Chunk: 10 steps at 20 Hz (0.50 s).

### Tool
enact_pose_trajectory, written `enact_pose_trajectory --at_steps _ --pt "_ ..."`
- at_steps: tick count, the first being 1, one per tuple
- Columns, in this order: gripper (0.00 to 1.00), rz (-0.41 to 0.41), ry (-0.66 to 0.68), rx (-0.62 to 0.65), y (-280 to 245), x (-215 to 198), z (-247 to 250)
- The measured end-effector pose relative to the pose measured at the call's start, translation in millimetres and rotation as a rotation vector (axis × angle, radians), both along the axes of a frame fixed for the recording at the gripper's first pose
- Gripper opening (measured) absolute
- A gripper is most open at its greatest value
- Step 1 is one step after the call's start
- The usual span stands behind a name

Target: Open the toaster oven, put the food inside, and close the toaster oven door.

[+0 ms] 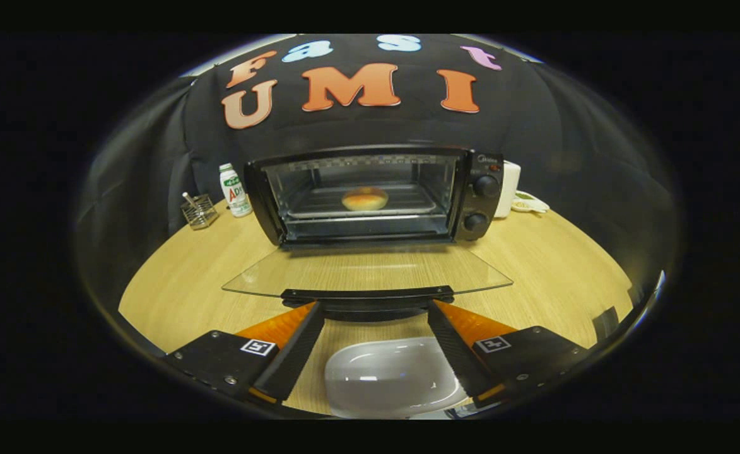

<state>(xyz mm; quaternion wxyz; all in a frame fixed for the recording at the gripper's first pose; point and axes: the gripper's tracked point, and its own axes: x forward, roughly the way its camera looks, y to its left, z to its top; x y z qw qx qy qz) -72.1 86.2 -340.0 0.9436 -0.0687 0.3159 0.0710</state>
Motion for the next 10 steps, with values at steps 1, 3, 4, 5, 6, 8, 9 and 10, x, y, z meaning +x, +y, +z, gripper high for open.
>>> enact_pose_trajectory --at_steps 1,3,4,5,6,8,9,10 --pt "0.99 -0.004 -0.014 0.01 0.2 4.4 8.5" --pt "0.99 0.003 -0.041 0.015 4.4 14.2 23.1" --pt "0.99 0.011 -0.052 0.017 6.8 18.6 30.1" --pt "1.0 0.017 -0.062 0.021 8.7 23.4 35.9" --pt "1.0 0.02 -0.072 0.027 9.7 27.6 42.0" --pt "1.0 0.021 -0.092 0.038 13.3 38.0 54.0" --pt "1.0 0.019 -0.099 0.044 15.4 43.9 58.7" --pt "1.0 0.019 -0.11 0.048 18.1 49.3 64.3"
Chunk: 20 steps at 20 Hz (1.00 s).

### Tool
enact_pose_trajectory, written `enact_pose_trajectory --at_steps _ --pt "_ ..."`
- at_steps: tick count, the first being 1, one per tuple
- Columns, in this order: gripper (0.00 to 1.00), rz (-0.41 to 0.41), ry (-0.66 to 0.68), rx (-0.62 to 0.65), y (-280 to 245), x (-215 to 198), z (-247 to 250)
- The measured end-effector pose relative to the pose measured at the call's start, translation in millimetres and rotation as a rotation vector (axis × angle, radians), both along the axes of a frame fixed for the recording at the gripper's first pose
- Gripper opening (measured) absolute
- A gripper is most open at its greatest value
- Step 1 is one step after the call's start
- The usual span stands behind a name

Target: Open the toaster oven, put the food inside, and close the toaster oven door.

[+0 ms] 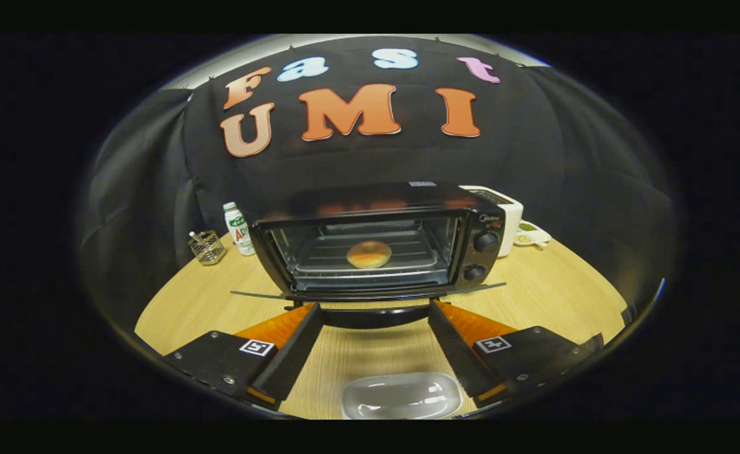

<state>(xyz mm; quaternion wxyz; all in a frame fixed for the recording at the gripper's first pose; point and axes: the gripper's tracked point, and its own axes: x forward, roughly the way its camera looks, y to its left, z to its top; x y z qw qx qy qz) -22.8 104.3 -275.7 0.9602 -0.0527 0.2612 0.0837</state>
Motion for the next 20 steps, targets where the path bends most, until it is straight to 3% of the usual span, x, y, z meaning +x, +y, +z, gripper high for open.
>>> enact_pose_trajectory --at_steps 9,16,20 --pt "1.0 0.03 -0.064 -0.011 23.6 68.6 26.6" --pt "0.99 0.033 -0.08 0.011 31.2 68.8 48.2" --pt "1.0 0.038 -0.115 0.022 33.0 69.0 85.0"
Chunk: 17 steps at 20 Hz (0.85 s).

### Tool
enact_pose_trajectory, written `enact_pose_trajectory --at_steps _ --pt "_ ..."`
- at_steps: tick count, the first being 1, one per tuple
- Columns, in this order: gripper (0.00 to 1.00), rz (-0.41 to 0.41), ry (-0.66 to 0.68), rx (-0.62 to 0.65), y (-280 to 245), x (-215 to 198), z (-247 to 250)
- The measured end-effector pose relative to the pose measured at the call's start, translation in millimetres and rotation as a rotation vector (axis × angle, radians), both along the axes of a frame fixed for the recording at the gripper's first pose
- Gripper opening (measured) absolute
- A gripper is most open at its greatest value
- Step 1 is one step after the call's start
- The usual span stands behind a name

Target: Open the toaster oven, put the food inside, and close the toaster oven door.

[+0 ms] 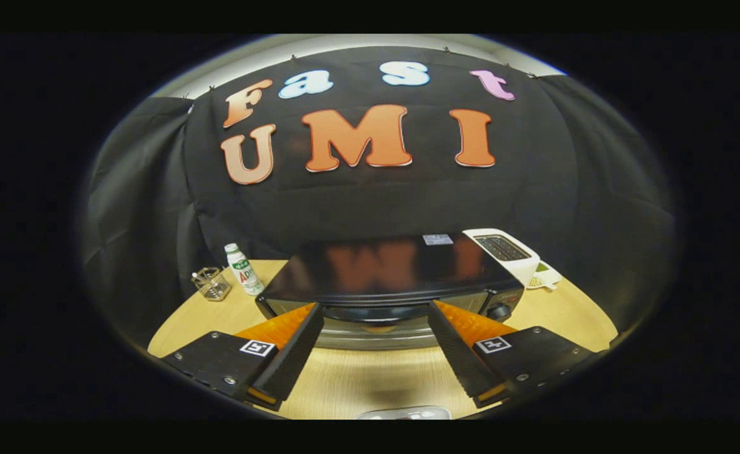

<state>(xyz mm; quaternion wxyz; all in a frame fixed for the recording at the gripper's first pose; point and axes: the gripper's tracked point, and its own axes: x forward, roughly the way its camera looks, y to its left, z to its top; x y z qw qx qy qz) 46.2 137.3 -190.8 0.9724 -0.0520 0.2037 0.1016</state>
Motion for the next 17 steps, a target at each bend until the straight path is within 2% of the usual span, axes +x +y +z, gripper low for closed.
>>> enact_pose_trajectory --at_steps 5,11,17 --pt "0.99 0.012 -0.041 -0.051 2.8 -0.8 63.9" --pt "0.99 0.062 -0.117 0.007 28.1 -11.5 145.4" --pt "0.99 0.094 -0.175 0.041 36.6 -38.2 198.4"
